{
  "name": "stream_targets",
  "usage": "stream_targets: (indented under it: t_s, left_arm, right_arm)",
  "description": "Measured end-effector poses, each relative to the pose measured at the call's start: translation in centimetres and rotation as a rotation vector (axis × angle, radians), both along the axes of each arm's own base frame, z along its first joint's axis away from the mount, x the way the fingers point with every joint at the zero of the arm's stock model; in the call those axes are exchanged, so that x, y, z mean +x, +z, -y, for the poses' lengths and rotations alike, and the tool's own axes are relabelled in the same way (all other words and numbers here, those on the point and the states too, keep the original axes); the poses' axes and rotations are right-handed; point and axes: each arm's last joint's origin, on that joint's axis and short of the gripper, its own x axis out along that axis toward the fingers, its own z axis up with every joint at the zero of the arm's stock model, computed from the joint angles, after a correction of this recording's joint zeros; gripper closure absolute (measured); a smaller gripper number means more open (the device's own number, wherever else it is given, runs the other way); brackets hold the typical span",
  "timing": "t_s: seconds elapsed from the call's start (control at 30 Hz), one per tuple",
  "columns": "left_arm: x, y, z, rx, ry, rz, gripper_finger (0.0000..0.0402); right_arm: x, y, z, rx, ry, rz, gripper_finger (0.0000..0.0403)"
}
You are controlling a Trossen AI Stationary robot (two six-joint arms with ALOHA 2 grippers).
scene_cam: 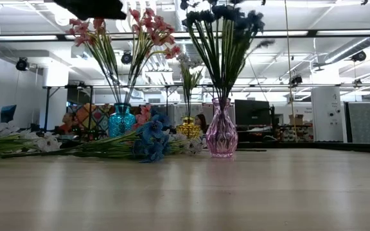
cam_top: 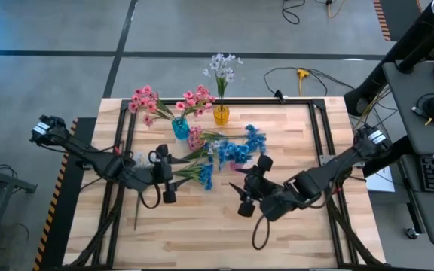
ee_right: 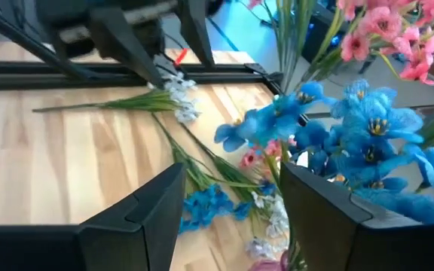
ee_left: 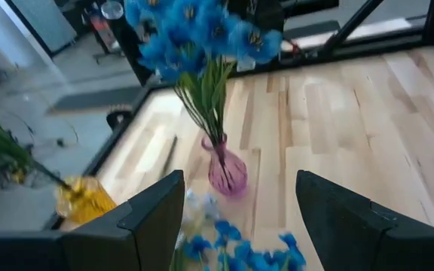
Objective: Sort flowers into vase by color
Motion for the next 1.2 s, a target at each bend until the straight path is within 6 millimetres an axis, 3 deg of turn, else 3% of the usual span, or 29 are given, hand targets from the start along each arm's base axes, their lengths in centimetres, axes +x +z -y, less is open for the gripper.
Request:
stream_targets:
  t_s: [0.53, 0.93, 1.2]
  left_arm:
    - [-1.6, -3.3, 1.1, -0.298, -0.145, -0.361, 0.0164]
    - [-0.5, -7.2, 2.7, -0.231, -0.095, -0.557, 0.0164]
    - [-0.9, -10.0, 2.5, -0.213, 0.066, -0.751, 0.0164]
  right_arm:
    - [-2.0, 2.5, -3.3, 0.019, 0.106, 0.017, 0.0193]
    - [-2.3, 2.5, -3.7, 0.019, 0.121, 0.017, 0.0193]
    - [-2.3, 2.5, -3.7, 0.015, 0.122, 0.010, 0.0193]
